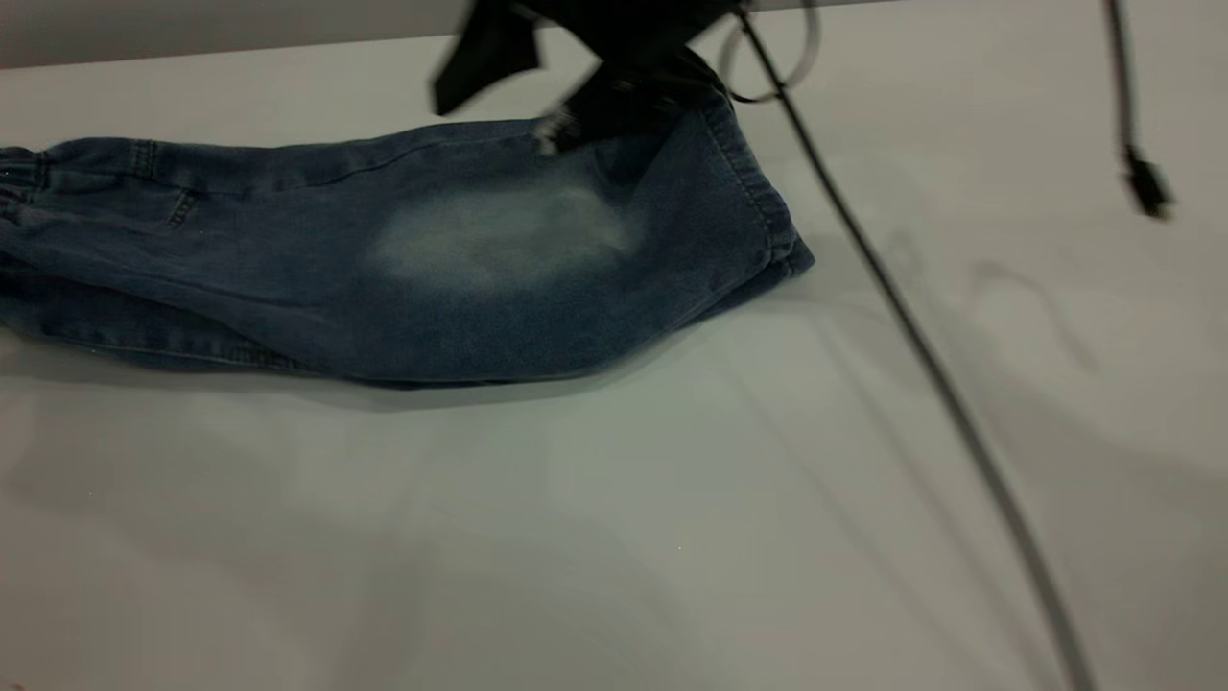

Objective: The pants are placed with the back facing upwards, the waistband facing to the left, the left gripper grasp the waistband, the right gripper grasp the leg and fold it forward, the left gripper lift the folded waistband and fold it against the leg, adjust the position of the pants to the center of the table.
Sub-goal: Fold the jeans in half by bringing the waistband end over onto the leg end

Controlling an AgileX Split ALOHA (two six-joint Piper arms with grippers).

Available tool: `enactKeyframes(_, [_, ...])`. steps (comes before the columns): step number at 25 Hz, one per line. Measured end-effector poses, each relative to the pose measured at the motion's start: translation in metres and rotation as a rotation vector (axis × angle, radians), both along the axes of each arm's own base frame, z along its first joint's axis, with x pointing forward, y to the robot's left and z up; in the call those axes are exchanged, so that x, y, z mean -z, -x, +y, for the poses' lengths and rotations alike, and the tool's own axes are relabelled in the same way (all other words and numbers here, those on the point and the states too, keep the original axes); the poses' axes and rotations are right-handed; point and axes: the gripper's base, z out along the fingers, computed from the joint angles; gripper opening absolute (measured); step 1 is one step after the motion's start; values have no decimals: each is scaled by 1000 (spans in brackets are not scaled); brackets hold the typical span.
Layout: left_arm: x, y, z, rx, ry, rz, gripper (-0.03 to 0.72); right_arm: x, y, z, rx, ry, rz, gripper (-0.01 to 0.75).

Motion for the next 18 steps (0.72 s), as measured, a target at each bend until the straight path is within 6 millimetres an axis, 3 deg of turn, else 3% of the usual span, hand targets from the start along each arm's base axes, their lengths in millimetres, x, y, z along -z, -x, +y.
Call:
enactKeyframes(7, [-23, 29, -29, 31, -33, -20, 95, 18, -1, 38, -60, 2, -2, 528])
enactKeyframes(14, [-65, 38, -70, 153, -53, -134, 95, 50, -3, 58, -89, 20, 18, 528])
enactKeyframes(18, [-93, 42, -90, 190, -68, -218, 95, 72, 7, 67, -119, 39, 54, 527])
